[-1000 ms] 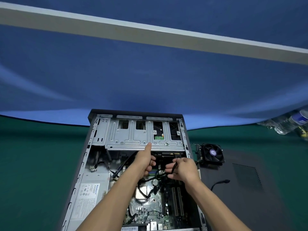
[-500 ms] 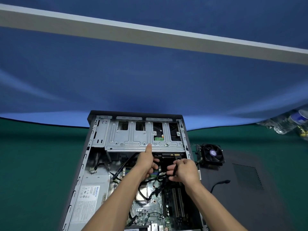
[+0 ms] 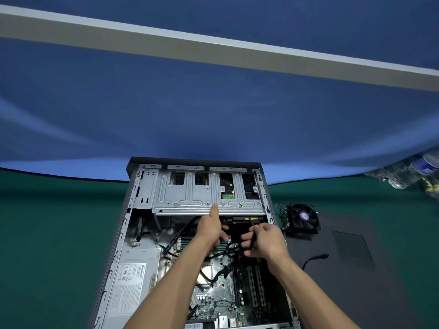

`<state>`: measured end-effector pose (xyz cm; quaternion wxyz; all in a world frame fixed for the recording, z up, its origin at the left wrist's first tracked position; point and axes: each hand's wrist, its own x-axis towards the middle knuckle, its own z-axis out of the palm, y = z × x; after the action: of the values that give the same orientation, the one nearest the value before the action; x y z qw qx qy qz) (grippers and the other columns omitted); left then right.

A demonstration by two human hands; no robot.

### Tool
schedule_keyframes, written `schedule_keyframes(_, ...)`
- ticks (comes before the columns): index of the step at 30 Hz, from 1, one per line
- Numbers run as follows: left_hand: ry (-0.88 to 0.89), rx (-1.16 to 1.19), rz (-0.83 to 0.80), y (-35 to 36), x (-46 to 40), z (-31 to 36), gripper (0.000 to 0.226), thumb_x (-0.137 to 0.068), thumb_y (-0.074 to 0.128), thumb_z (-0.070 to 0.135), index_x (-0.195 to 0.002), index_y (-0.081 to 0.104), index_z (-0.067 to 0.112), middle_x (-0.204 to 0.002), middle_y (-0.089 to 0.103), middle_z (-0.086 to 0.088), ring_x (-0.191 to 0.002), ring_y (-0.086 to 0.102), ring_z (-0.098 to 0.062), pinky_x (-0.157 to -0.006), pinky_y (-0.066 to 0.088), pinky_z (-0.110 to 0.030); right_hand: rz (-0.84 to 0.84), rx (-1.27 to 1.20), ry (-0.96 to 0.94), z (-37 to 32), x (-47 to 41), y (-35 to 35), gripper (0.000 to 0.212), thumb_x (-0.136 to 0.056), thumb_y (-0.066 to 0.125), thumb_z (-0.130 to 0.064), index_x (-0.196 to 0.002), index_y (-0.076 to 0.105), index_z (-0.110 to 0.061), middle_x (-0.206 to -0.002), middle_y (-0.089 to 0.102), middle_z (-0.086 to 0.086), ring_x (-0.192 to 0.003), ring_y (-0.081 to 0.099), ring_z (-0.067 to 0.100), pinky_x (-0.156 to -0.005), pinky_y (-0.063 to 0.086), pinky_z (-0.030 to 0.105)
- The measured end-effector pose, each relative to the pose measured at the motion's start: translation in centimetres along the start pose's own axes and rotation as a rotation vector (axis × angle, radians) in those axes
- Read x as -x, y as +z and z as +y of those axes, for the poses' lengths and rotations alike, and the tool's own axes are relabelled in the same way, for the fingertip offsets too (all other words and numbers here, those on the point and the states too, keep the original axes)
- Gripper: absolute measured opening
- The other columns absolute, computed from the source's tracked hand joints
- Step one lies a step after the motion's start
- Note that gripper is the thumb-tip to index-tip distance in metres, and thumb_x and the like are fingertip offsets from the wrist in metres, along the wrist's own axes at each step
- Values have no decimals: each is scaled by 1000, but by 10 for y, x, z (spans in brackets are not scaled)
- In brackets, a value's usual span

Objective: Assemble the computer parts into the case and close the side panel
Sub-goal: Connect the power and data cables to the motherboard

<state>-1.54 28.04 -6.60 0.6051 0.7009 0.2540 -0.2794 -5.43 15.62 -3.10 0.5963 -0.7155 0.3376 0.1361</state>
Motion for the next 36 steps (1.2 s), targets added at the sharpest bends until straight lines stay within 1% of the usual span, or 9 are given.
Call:
schedule_keyframes(18, -48, 27, -58, -4, 1, 1, 74, -95, 16, 62, -88, 61, 4, -50, 58, -3, -28, 28, -10, -39, 20, -16, 21, -30, -19, -3, -3, 5, 25, -102, 34, -5, -84, 52, -4, -77, 67, 11, -59, 66, 18, -45, 50, 23)
schedule_keyframes(20, 4, 3, -18, -5, 2, -1, 72, -94, 19, 63, -91, 59, 4, -58, 59, -4, -36, 36, -11, -43, 29, -20, -11, -12, -14, -4, -1, 3, 25, -103, 34, -7, -85, 51, -5, -76, 67, 11, -61, 67, 18, -47, 51, 26)
schedule_keyframes(22, 83, -31, 49, -10, 3, -6, 73, -93, 21, 64, -93, 59, 2, -71, 64, -9, -53, 48, -15, -62, 45, -31, -38, 6, -3, -5, 1, 0, 24, -103, 34, -11, -85, 50, -7, -77, 67, 11, -64, 66, 19, -49, 51, 29)
schedule_keyframes(23, 109, -1, 71, -13, 3, -11, 73, -94, 25, 61, -96, 61, -2, -74, 65, -12, -59, 53, -18, -70, 48, -35, -42, 25, 5, -5, 3, -1, 25, -103, 36, -13, -84, 50, -8, -77, 66, 10, -63, 64, 21, -51, 50, 30)
schedule_keyframes(24, 120, 71, 71, -17, 5, -17, 68, -97, 31, 55, -103, 61, -6, -72, 65, -12, -58, 53, -18, -65, 50, -33, -35, 104, -3, -4, 4, -3, 26, -103, 38, -16, -80, 50, -9, -75, 63, 10, -63, 62, 23, -54, 50, 32)
schedule_keyframes(26, 121, 233, 35, -26, 11, -28, 38, -96, 48, 21, -118, 50, -10, -68, 60, -8, -51, 44, -12, -42, 36, -22, -42, 507, -83, -3, 7, -7, 33, -102, 42, -31, -76, 50, -11, -73, 61, 7, -70, 63, 28, -66, 53, 37)
schedule_keyframes(29, 94, 394, -27, -31, 26, -34, 41, -76, 41, -18, -115, 43, -7, -81, 63, -14, -63, 46, -16, -42, 28, -23, -80, 1019, -165, -3, 20, -6, 39, -97, 42, -46, -83, 58, -13, -76, 67, 1, -71, 65, 22, -69, 52, 30)
schedule_keyframes(31, 108, 436, -102, -29, 33, -35, 42, -74, 38, -25, -110, 45, -4, -85, 66, -16, -64, 48, -16, -45, 33, -24, -119, 1075, -201, -4, 25, -2, 35, -95, 46, -43, -79, 60, -16, -72, 68, 0, -67, 66, 20, -65, 48, 26)
schedule_keyframes(36, 195, 364, -106, -31, 41, -42, 39, -84, 46, -21, -115, 56, -1, -93, 59, -17, -68, 55, -18, -51, 48, -19, -273, 716, -272, 1, 27, 14, 15, -95, 53, -28, -81, 58, -23, -78, 71, 2, -59, 69, 19, -55, 47, 25)
